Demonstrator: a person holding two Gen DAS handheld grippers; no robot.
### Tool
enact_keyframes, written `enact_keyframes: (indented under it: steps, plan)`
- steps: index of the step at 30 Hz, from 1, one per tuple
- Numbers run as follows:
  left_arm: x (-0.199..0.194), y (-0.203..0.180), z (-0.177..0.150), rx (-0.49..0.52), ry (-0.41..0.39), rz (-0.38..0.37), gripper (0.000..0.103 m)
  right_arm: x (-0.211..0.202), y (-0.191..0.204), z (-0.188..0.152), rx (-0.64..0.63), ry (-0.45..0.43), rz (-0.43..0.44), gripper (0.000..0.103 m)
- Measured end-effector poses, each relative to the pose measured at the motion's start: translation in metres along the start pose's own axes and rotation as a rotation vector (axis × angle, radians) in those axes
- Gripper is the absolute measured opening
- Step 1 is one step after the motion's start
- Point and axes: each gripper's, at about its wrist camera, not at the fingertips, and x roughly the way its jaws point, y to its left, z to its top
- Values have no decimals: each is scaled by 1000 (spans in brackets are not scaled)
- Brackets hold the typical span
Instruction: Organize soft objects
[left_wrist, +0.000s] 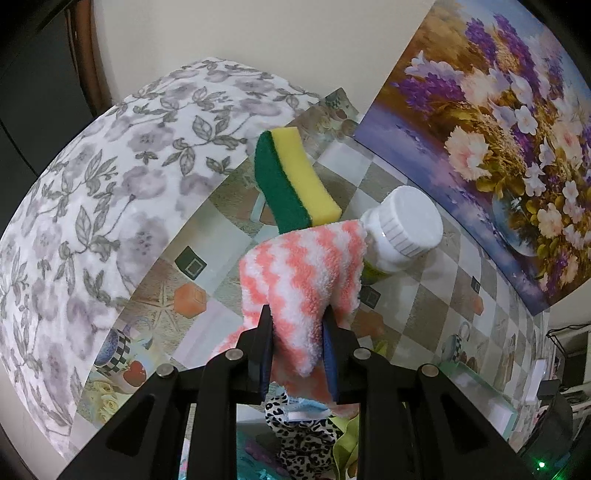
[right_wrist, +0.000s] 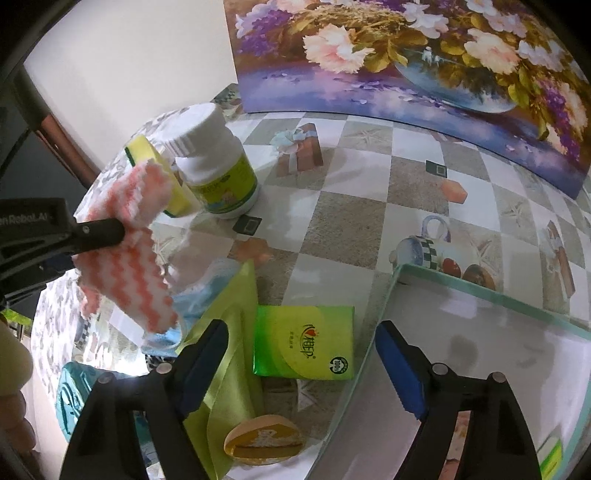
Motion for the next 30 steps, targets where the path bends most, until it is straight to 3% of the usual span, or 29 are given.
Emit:
enact_keyframes:
  steps: [13,30]
  plan:
    - [2,-1,-1,2,9,-6,24,-6,7,2,0,-10,81,79]
    - [5,-2,-1,8,26,-7,24,16,9,-2,-31,32,-28,77]
